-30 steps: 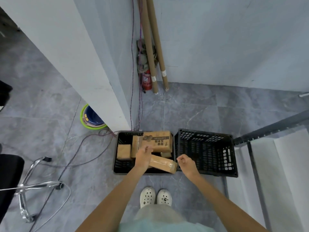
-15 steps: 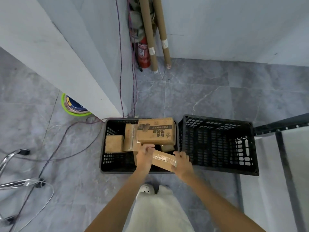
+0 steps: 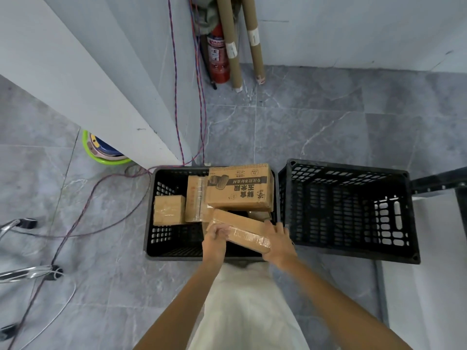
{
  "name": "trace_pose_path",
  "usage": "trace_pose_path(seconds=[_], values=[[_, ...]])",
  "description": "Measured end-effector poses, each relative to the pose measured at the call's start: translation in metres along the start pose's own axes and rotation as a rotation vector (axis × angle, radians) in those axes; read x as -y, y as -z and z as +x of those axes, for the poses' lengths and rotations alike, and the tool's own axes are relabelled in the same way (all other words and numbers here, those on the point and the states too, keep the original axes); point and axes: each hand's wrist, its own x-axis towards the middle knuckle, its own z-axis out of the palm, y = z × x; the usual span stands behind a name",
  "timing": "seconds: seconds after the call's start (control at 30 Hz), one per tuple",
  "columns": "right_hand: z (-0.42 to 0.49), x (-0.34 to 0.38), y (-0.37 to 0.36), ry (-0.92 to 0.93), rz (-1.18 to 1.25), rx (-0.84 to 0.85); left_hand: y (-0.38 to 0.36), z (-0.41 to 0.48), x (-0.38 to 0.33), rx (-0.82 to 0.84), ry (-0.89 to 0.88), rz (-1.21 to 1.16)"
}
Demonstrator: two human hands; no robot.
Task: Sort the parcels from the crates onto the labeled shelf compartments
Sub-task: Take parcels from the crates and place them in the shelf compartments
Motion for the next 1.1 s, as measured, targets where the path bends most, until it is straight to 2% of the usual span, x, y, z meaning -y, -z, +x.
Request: trace_pose_path(seconds=[0.2,0.37,0.43,0.53,0.67,0.87,1.0,1.1], values=[[-0.073,0.014,0.1,0.098,0.488,0.016,0.018,-0.084,-0.077,0.029,0.034,-0.207],[-0.16,0.04,0.197,0.056,0.9,0.052,0.034,-0.176,-0.159,-0.063,0.075,-0.179],[-0.195,0.047,0.233,0.07,1.054,0.079,0.038,-0.213,-0.193,-0.063,0.033,-0.18],[-0.237,0.057,0.283,0.121,1.243,0.1,0.04,-0.266,-0.25,0.04,-0.138,-0.24],[-0.285,0.069,0.339,0.289,1.347,0.082,0.032,-0.326,-0.315,0.135,-0.369,-0.305],[-0.34,0.084,0.408,0.492,1.389,-0.062,0.026,-0.38,-0.371,0.265,-0.568,-0.364],[-0.367,0.09,0.434,0.554,1.365,-0.138,0.025,-0.403,-0.39,0.36,-0.638,-0.315],[-0.381,0.089,0.444,0.57,1.342,-0.167,0.026,-0.41,-0.402,0.496,-0.636,-0.271]])
